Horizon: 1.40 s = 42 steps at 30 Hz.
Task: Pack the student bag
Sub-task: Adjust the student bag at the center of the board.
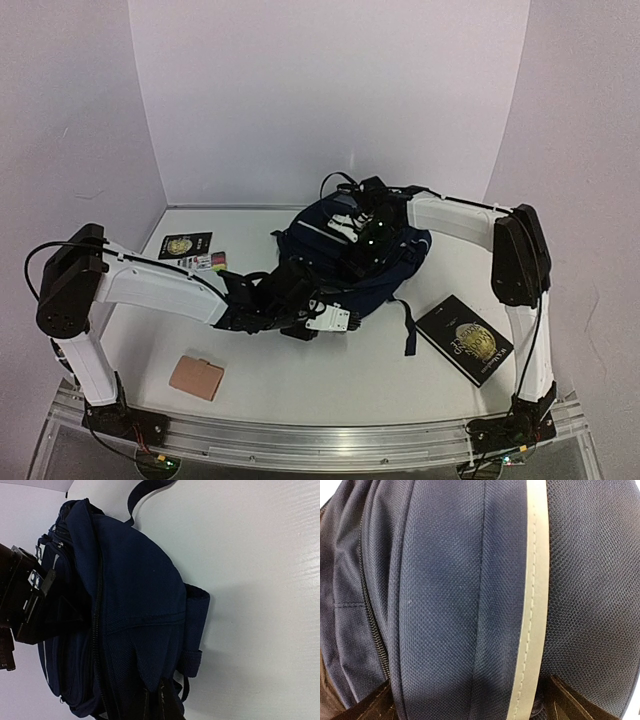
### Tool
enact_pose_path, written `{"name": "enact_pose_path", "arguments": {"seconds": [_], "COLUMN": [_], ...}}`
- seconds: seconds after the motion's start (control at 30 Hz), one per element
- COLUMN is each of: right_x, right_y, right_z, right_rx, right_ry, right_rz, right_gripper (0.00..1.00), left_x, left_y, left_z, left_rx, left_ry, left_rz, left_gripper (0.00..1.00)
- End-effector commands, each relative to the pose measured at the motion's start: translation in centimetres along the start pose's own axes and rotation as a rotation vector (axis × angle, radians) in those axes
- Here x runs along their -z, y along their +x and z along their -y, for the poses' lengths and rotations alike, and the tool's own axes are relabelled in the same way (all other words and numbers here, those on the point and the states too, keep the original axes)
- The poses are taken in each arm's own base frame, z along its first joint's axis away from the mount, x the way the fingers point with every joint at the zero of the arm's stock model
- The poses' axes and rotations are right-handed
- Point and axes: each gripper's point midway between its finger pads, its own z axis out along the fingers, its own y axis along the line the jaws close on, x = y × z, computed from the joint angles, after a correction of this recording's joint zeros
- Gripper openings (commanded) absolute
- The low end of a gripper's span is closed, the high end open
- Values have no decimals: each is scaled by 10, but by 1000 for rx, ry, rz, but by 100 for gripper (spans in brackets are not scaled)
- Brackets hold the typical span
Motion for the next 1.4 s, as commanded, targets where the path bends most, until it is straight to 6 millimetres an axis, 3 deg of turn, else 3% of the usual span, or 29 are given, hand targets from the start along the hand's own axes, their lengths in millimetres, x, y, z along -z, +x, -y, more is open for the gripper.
{"name": "enact_pose_path", "arguments": {"seconds": [0.0,0.1,0.2,0.23,0.37,0.5,0.63,0.73,0.8,0.93,1.07,1.2,1.37], "right_x": [-27,-29,-21,-15,6,37,58,69,76,91,91,69,41], "right_y": [69,64,57,54,58,60,76,86,86,80,81,111,136], "right_z": [39,30,22,17,-8,-36,-51,-41,-24,15,48,67,69], "right_rx": [-103,-122,-102,-89,-36,-18,-15,-71,-140,-267,-450,-610,-662], "right_ry": [132,69,18,-11,-136,-313,-448,-491,-487,-437,-366,-313,-326], "right_rz": [-195,-190,-169,-155,-145,-102,-118,-119,-93,-21,5,-53,-115], "right_gripper": [94,94,94,94,88,87,82,78,78,83,93,94,94], "left_x": [23,23,40,52,81,96,104,91,76,45,13,-26,-50], "left_y": [-26,-29,-39,-45,-36,22,107,156,181,208,206,199,183], "left_z": [3,-3,-29,-46,-76,-111,-156,-172,-173,-178,-186,-177,-162], "left_rx": [-32,-1,138,244,566,1031,1426,1643,1780,1942,1979,2016,2047], "left_ry": [-42,-74,-114,-145,-148,-137,-212,-200,-127,15,173,332,451], "left_rz": [92,99,128,151,175,142,115,36,0,26,92,120,162], "left_gripper": [4,11,47,58,69,71,74,77,78,77,75,74,73]}}
